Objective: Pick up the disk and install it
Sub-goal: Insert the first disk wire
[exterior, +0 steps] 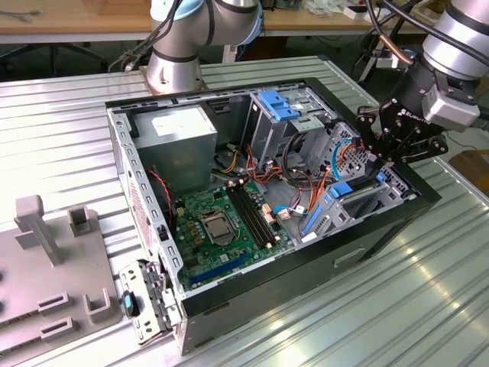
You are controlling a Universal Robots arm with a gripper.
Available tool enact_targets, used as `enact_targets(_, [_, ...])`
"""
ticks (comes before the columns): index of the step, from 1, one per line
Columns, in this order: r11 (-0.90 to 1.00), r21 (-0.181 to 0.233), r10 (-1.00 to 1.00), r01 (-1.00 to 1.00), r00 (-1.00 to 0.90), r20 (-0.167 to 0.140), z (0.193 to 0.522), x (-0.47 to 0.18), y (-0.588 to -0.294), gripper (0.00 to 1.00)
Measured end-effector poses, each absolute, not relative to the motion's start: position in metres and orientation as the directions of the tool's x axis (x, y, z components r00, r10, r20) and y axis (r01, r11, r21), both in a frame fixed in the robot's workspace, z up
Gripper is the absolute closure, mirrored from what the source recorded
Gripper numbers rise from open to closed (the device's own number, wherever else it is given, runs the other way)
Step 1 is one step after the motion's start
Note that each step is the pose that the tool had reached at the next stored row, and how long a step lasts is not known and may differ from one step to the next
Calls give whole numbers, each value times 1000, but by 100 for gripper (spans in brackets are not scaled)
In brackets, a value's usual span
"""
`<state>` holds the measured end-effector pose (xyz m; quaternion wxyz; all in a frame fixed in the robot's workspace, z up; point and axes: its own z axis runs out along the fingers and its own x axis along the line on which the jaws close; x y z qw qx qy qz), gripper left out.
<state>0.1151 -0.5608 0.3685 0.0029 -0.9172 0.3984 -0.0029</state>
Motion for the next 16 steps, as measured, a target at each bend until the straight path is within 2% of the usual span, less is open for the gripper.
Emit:
enact_targets(11, [-683,-8,-731,-731,683,3,368,115,-559,89])
enact_targets(16, [-750,-7,-661,-661,750,3,367,116,-559,89])
